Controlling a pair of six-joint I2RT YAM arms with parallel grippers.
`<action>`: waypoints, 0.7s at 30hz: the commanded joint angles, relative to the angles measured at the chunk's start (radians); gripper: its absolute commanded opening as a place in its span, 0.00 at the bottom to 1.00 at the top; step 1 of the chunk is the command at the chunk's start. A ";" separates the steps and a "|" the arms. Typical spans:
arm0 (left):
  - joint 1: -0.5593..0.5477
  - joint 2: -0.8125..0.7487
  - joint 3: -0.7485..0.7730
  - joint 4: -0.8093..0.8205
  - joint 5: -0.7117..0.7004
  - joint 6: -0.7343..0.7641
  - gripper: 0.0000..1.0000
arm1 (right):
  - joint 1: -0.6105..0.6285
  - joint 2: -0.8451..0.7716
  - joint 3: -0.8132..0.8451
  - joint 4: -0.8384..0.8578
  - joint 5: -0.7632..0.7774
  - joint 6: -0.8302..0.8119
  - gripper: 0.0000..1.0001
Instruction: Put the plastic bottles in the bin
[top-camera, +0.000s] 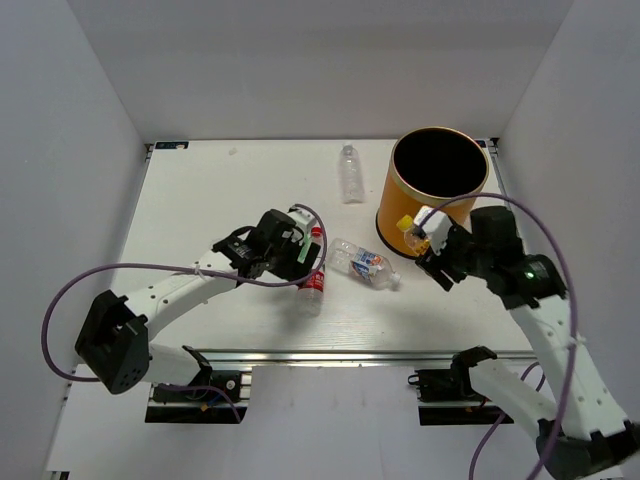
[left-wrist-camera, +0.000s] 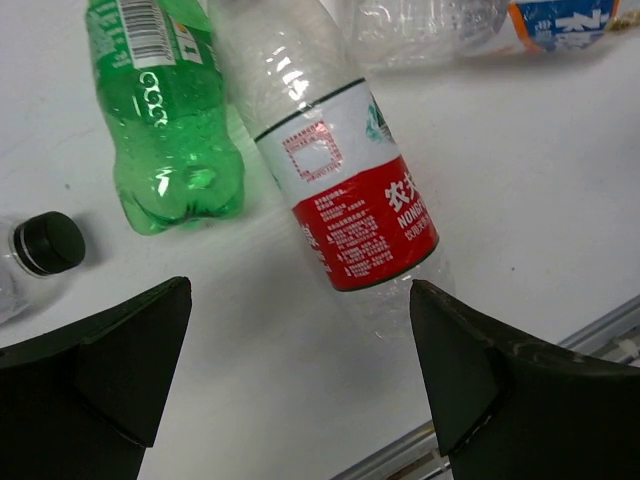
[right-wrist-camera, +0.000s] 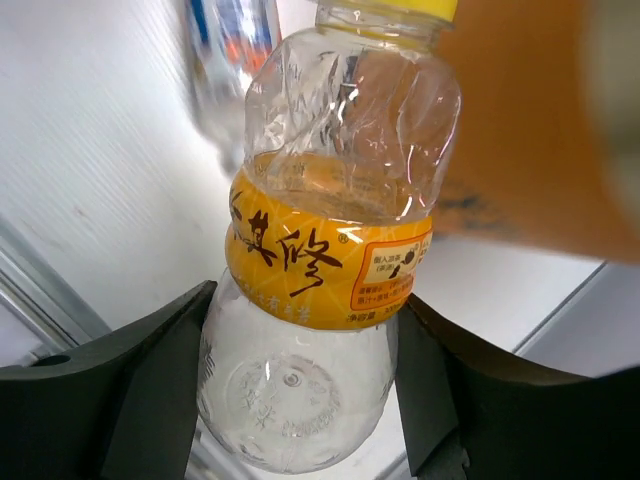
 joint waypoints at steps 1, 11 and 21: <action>-0.015 -0.018 0.035 -0.021 0.078 -0.005 1.00 | -0.001 -0.064 0.132 -0.148 -0.211 -0.020 0.09; -0.095 0.064 0.044 -0.053 -0.002 -0.119 1.00 | -0.001 0.083 0.272 0.447 0.230 0.296 0.08; -0.150 0.139 0.053 -0.067 -0.114 -0.208 1.00 | -0.038 0.433 0.358 0.582 0.336 0.293 0.64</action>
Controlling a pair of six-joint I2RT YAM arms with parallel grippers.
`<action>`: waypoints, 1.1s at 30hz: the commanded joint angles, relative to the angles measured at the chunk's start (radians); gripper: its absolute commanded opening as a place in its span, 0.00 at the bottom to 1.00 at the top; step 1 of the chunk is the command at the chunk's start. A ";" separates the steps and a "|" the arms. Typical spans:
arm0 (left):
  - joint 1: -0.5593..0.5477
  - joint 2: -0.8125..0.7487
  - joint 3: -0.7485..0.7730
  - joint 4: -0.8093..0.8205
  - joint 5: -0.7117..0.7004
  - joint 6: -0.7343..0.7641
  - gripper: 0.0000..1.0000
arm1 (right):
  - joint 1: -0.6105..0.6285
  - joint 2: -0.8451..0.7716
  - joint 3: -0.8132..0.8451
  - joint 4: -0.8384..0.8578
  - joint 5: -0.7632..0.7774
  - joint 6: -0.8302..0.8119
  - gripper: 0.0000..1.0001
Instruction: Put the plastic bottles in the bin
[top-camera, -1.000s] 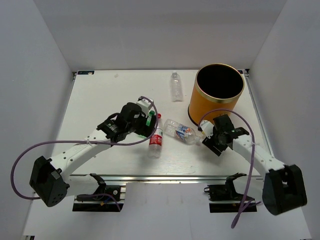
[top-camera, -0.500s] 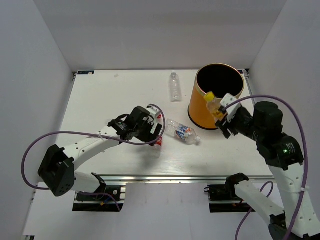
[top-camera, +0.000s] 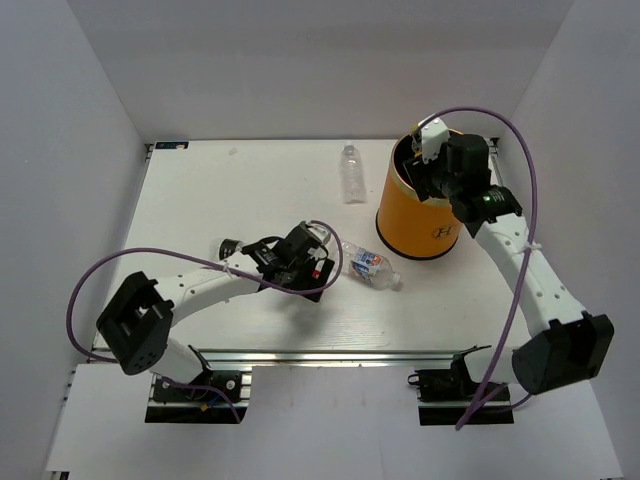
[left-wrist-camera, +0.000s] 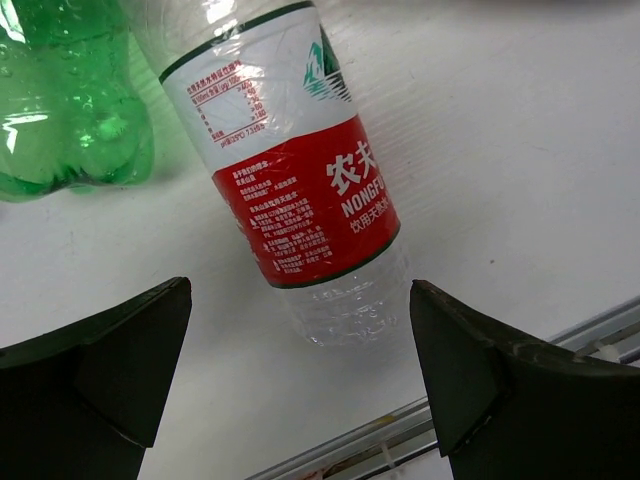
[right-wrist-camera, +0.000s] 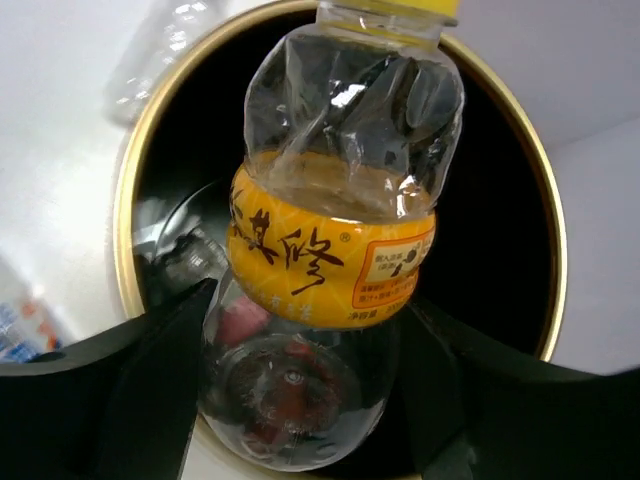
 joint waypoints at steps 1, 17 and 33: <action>-0.017 0.022 0.042 -0.014 -0.064 -0.038 1.00 | -0.032 0.028 0.056 0.087 0.063 0.024 0.71; -0.065 0.201 0.136 -0.005 -0.162 -0.095 1.00 | -0.078 -0.292 -0.148 0.100 -0.169 0.090 0.90; -0.176 0.162 0.188 -0.085 -0.160 -0.167 0.16 | -0.081 -0.559 -0.295 0.051 -0.240 0.064 0.67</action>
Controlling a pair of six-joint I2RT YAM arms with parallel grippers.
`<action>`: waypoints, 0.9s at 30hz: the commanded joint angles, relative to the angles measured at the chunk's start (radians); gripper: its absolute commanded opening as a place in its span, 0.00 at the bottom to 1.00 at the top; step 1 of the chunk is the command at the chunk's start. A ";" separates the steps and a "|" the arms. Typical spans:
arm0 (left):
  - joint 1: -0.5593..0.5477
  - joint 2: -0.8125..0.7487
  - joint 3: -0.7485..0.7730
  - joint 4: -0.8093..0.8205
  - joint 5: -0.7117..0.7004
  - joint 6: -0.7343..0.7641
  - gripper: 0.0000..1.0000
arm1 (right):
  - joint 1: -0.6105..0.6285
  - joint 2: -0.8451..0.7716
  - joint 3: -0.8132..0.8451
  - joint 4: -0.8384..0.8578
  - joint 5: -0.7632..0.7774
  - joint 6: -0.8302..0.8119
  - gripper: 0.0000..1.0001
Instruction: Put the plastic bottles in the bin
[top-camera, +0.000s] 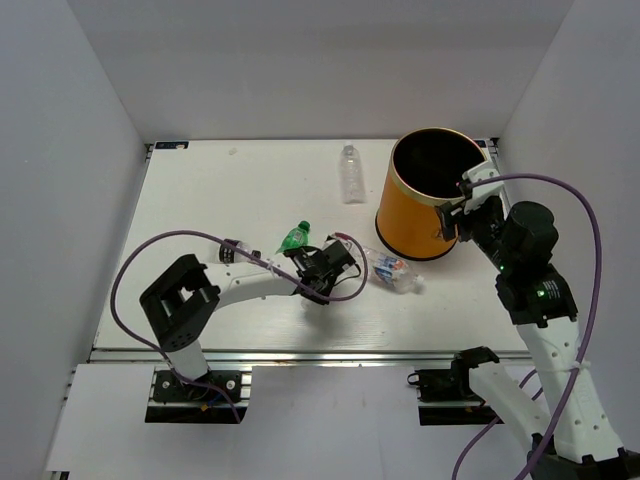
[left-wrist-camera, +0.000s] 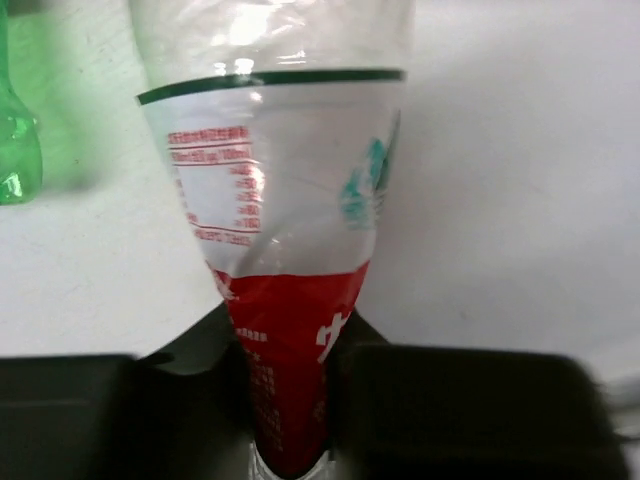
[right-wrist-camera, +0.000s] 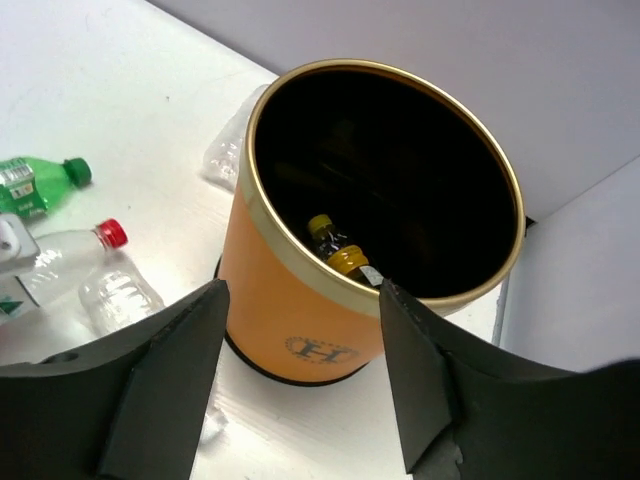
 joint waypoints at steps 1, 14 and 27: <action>-0.048 -0.139 0.065 -0.056 0.022 -0.005 0.11 | -0.004 -0.041 -0.013 -0.001 -0.029 -0.009 0.61; -0.091 -0.370 0.335 -0.133 0.045 0.133 0.10 | -0.004 0.042 -0.074 -0.346 -0.242 -0.354 0.90; -0.081 0.158 1.042 0.129 0.059 0.501 0.10 | -0.006 -0.189 -0.385 -0.509 -0.395 -0.782 0.85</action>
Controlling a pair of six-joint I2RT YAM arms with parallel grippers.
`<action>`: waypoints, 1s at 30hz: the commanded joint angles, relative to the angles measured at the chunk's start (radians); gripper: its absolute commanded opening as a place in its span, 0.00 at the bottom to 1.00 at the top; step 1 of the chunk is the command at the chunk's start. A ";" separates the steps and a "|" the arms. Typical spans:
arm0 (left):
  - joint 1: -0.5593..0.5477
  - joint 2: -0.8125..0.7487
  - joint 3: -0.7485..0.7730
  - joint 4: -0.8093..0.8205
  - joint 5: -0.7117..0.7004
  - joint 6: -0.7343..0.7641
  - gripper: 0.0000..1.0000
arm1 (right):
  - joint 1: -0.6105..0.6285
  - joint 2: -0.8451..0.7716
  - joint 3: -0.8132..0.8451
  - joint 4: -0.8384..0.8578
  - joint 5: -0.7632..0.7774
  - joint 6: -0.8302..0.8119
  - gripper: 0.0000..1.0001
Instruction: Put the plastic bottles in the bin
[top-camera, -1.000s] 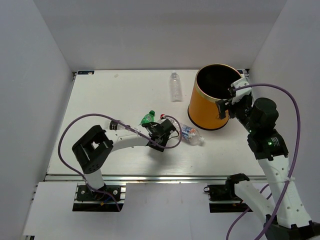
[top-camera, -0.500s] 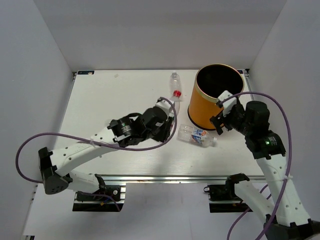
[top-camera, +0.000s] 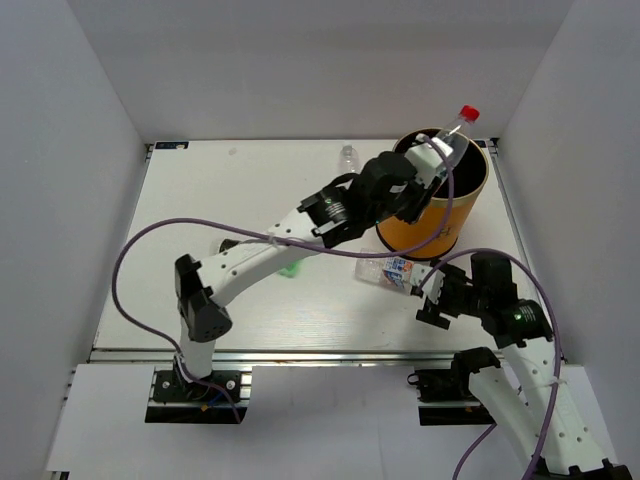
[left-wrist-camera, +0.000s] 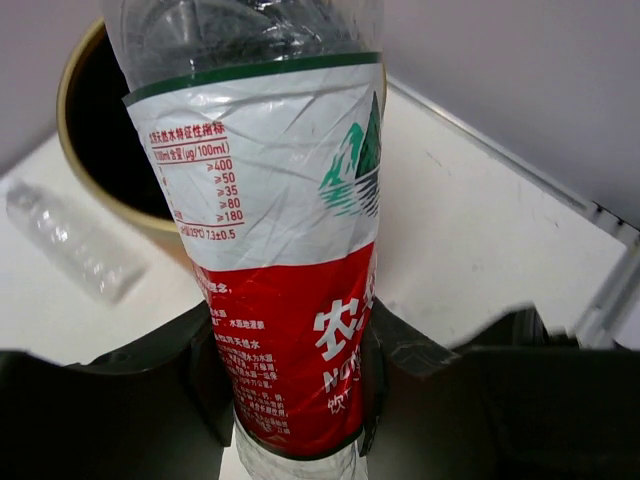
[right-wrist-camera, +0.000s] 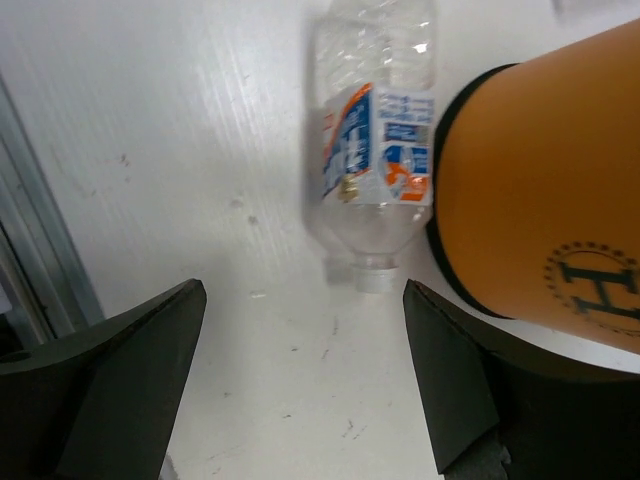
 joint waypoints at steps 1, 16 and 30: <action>0.011 0.053 0.097 0.122 -0.005 0.107 0.10 | -0.002 -0.049 -0.052 -0.047 -0.040 -0.127 0.85; 0.020 0.292 0.189 0.611 -0.228 0.116 0.34 | 0.000 -0.159 -0.182 0.053 0.000 -0.069 0.85; 0.075 0.380 0.226 0.571 -0.275 0.044 1.00 | -0.002 -0.164 -0.193 0.188 0.023 0.026 0.90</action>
